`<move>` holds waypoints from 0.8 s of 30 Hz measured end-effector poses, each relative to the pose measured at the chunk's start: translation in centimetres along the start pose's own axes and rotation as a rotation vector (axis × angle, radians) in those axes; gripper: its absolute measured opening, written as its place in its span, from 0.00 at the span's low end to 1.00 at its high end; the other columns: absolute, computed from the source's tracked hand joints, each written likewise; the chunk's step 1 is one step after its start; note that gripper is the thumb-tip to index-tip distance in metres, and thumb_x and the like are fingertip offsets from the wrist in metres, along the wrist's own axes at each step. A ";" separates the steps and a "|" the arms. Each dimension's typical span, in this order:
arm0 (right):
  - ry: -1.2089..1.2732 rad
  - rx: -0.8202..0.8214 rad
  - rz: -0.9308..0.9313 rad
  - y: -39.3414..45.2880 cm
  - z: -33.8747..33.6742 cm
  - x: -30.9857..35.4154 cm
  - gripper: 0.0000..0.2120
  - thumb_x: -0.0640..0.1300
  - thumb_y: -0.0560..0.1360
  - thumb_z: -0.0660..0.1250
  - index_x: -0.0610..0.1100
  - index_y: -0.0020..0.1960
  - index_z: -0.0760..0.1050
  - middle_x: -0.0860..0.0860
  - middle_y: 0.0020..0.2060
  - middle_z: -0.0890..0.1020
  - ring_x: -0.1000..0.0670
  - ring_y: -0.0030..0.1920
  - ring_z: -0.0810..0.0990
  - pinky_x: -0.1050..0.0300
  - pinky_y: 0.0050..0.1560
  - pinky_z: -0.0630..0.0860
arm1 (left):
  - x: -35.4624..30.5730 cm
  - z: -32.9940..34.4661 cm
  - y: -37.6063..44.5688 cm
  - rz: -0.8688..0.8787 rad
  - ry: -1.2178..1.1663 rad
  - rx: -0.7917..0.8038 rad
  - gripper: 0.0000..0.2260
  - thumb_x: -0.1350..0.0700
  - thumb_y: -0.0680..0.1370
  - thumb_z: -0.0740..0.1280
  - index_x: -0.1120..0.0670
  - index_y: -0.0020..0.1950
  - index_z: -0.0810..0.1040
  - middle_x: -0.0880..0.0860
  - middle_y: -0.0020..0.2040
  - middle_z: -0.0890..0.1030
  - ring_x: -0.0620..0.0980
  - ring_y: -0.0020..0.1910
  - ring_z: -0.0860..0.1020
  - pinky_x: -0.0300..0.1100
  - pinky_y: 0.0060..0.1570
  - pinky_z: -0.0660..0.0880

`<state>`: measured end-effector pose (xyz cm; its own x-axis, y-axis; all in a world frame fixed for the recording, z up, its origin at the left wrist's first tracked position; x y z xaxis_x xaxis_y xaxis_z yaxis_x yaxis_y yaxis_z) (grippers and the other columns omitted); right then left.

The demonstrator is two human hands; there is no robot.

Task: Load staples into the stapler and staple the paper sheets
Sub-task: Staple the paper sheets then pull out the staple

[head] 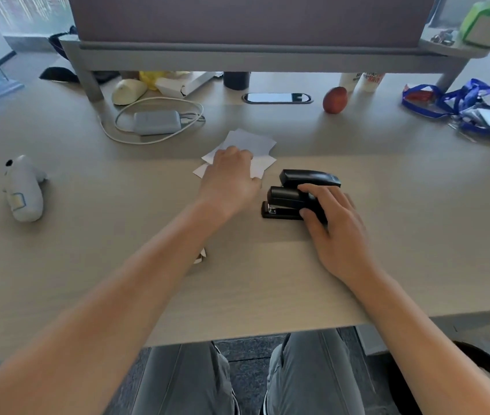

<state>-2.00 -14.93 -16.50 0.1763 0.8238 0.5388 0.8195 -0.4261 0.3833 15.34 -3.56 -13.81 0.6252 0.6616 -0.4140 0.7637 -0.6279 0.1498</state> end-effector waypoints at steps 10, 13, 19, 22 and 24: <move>-0.011 -0.014 0.012 0.1 0.1 -0.5 0.19 0.45 0.82 0.66 0.54 0.72 0.72 0.56 0.65 0.77 0.49 0.65 0.74 0.54 0.52 0.73 | 0.3 2.2 2.4 0.080 0.202 -0.044 0.19 0.49 0.78 0.66 0.56 0.66 0.73 0.58 0.59 0.79 0.61 0.60 0.74 0.55 0.56 0.71; -0.009 -0.017 0.015 0.2 0.2 -0.5 0.20 0.45 0.82 0.66 0.53 0.72 0.72 0.55 0.64 0.78 0.49 0.64 0.74 0.56 0.53 0.71 | -0.5 2.2 2.2 0.137 0.261 -0.084 0.09 0.56 0.78 0.64 0.57 0.56 0.76 0.57 0.50 0.80 0.61 0.52 0.76 0.51 0.45 0.71; -0.017 -0.045 0.019 0.0 0.0 -0.3 0.20 0.44 0.81 0.67 0.53 0.72 0.73 0.55 0.63 0.78 0.49 0.63 0.74 0.58 0.54 0.71 | -1.1 2.6 1.4 0.213 0.344 -0.105 0.01 0.59 0.80 0.61 0.56 0.50 0.72 0.56 0.43 0.80 0.59 0.42 0.77 0.49 0.36 0.68; -0.026 -0.046 0.025 -0.1 -0.1 -0.2 0.19 0.44 0.81 0.67 0.53 0.72 0.73 0.55 0.64 0.78 0.48 0.64 0.74 0.55 0.54 0.73 | -1.3 2.6 0.9 0.251 0.322 -0.112 0.05 0.58 0.80 0.60 0.57 0.54 0.72 0.56 0.45 0.79 0.59 0.44 0.77 0.48 0.36 0.67; -0.031 -0.043 0.026 -0.1 -0.1 -0.2 0.20 0.45 0.81 0.67 0.53 0.72 0.73 0.54 0.64 0.78 0.47 0.64 0.74 0.55 0.55 0.72 | -1.2 2.5 0.8 0.269 0.285 -0.106 0.06 0.57 0.80 0.60 0.56 0.54 0.72 0.56 0.45 0.79 0.59 0.44 0.76 0.49 0.37 0.70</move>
<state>-2.15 -15.10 -16.62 0.2147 0.8233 0.5254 0.7902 -0.4626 0.4020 14.78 -5.90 -15.40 0.8133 0.5757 -0.0836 0.5695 -0.7585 0.3167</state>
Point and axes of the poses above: each hand's wrist, its own y-axis towards the middle knuckle, its own z-axis out of the palm, x = y × z, the point moved 9 cm from there along y, towards the middle knuckle
